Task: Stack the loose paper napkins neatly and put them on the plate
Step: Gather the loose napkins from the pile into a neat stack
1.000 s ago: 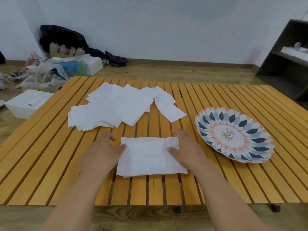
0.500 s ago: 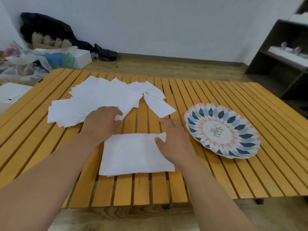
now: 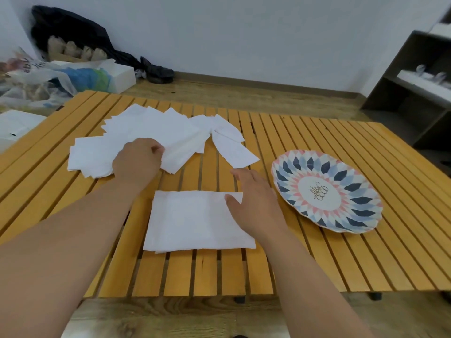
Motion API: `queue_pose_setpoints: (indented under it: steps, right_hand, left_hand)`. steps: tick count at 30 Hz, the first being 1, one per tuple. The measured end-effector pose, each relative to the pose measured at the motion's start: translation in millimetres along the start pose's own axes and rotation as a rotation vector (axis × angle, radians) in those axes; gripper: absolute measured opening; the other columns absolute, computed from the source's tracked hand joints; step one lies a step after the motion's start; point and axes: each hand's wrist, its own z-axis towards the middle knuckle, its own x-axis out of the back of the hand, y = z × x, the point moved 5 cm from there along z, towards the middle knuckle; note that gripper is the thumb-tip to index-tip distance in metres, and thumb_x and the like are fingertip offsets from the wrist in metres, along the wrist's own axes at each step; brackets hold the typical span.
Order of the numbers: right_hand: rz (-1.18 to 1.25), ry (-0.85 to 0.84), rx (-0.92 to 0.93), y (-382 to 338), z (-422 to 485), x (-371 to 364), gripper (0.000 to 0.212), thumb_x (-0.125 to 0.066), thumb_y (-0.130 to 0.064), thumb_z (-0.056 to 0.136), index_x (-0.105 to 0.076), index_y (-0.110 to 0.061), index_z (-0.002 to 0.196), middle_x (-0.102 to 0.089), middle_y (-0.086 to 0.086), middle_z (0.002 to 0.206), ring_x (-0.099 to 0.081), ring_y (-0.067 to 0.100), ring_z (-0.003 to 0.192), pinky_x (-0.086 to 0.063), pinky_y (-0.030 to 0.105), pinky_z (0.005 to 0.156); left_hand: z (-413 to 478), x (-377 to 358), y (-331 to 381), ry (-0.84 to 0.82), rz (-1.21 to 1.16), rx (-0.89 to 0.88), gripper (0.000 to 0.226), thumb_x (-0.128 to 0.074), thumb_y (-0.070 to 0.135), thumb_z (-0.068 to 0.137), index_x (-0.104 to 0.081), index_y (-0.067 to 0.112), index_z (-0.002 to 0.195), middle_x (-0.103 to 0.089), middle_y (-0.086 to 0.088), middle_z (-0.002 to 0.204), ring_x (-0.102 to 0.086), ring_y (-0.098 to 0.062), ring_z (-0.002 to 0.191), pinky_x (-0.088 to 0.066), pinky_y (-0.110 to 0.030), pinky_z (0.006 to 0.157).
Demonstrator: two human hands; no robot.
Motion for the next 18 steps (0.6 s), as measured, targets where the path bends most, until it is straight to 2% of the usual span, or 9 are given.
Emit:
queue_pose_setpoints:
  steps: [4, 7, 11, 13, 15, 18]
  right_hand:
    - [0.078, 0.024, -0.025, 1, 0, 1, 0.050, -0.057, -0.027, 0.092, -0.039, -0.027, 0.138, -0.045, -0.008, 0.137, -0.044, 0.013, 0.126, -0.038, 0.040, 0.106]
    - [0.116, 0.024, -0.038, 0, 0, 1, 0.049, -0.058, -0.026, 0.091, -0.040, -0.027, 0.137, -0.046, -0.009, 0.136, -0.045, 0.013, 0.125, -0.040, 0.041, 0.104]
    - [0.157, 0.045, -0.040, 0, 0, 3, 0.046, -0.058, -0.027, 0.091, -0.043, -0.027, 0.135, -0.048, -0.010, 0.133, -0.046, 0.012, 0.122, -0.042, 0.041, 0.103]
    - [0.229, 0.066, -0.052, 0, 1, 6, 0.043, -0.059, -0.027, 0.091, -0.046, -0.026, 0.132, -0.051, -0.010, 0.129, -0.047, 0.010, 0.117, -0.043, 0.038, 0.100]
    - [0.367, 0.096, -0.099, 2, 1, 10, 0.040, -0.060, -0.027, 0.091, -0.048, -0.026, 0.130, -0.053, -0.011, 0.124, -0.048, 0.007, 0.113, -0.045, 0.030, 0.094]
    - [0.671, 0.111, -0.206, 1, 3, 17, 0.036, -0.062, -0.033, 0.090, -0.053, -0.028, 0.124, -0.056, -0.014, 0.118, -0.052, 0.004, 0.112, -0.042, 0.019, 0.082]
  left_hand:
    - [12, 21, -1, 0.009, -0.228, 0.173, 0.015, -0.061, 0.026, 0.087, -0.074, 0.020, 0.089, -0.072, 0.000, 0.093, -0.066, -0.025, 0.092, -0.049, -0.031, 0.075]
    - [17, 25, -3, -0.072, -0.329, 0.237, 0.008, -0.070, 0.026, 0.081, -0.070, 0.025, 0.072, -0.072, 0.001, 0.084, -0.068, -0.021, 0.084, -0.056, -0.040, 0.083]
    - [16, 39, 4, -0.066, -0.425, 0.254, 0.007, -0.072, 0.025, 0.081, -0.069, 0.022, 0.075, -0.070, 0.000, 0.083, -0.069, -0.024, 0.084, -0.057, -0.045, 0.083]
    - [11, 54, 21, -0.040, -0.502, 0.211, 0.007, -0.069, 0.024, 0.084, -0.068, 0.018, 0.082, -0.068, 0.001, 0.087, -0.067, -0.023, 0.086, -0.057, -0.040, 0.079]
    - [-1, 70, 42, -0.071, -0.617, 0.169, 0.006, -0.064, 0.020, 0.087, -0.065, 0.016, 0.084, -0.066, 0.002, 0.089, -0.064, -0.016, 0.084, -0.055, -0.028, 0.071]
    - [-34, 92, 65, -0.169, -0.923, 0.167, 0.019, -0.057, 0.013, 0.090, -0.059, 0.021, 0.073, -0.067, 0.011, 0.071, -0.064, -0.007, 0.071, -0.051, -0.020, 0.063]
